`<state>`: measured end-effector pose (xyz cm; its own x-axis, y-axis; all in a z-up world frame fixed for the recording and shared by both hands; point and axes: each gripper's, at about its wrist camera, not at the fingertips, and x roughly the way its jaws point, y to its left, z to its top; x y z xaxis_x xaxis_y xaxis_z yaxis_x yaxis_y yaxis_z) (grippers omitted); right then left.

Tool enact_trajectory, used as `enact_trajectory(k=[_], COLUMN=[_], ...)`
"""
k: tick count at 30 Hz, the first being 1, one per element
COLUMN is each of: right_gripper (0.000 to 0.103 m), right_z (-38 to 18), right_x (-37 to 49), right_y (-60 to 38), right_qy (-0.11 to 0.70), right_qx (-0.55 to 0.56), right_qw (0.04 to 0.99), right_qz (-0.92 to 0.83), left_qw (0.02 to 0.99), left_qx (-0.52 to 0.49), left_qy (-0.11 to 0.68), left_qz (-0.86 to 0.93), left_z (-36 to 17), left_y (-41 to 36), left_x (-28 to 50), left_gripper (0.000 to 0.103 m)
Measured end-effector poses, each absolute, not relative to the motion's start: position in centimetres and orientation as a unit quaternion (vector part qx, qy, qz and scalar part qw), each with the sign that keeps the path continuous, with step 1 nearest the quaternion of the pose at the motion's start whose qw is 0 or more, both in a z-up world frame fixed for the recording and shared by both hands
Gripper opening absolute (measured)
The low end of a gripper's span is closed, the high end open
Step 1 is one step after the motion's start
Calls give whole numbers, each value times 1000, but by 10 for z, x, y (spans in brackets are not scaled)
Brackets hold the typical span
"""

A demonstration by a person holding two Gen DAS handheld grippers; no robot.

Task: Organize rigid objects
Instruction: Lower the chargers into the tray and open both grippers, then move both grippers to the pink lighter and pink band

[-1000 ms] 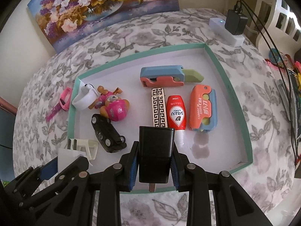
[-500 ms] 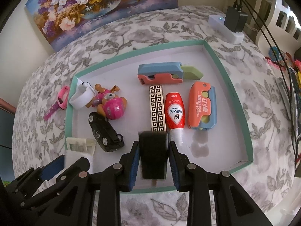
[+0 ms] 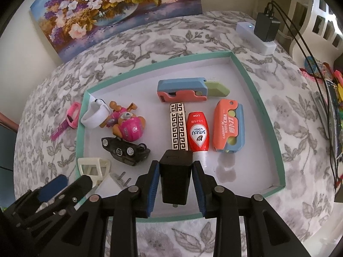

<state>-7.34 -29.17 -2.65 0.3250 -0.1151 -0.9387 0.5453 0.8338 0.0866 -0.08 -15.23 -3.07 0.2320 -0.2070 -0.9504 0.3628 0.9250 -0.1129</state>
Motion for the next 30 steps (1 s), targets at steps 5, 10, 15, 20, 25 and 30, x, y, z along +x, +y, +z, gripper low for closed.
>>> enact_trajectory(k=[5,10,15,20,25,30], right_gripper=[53,61,73,80,92,92], right_z=[-25,-24,-25,-21,-10,5], right_x=[-73,-73,-73,-73,-66,-38], right_y=[-291,-292,-293,-291,-285,-265], right_qy=[540,538,538,527,502,483], right_qx=[191,186,183,179,196,211], right_qw=[792,792,792,799,815,834], right_qz=[-214,-219,-225,-228,-215,-163], left_qw=[790,792,793,795,801,809], left_qx=[61,50,46,29,7,-53], left_qy=[589,593,597,598,593,584], left_qz=[-161,-139,-115,-95,-82,-44], left_z=[-29,-32,-35,-36,-33,-31], left_y=[-143,-134,-124,-112,-92,-41], left_x=[6,12,18,25,42,74], left_gripper=[69,73,87,87,87,87])
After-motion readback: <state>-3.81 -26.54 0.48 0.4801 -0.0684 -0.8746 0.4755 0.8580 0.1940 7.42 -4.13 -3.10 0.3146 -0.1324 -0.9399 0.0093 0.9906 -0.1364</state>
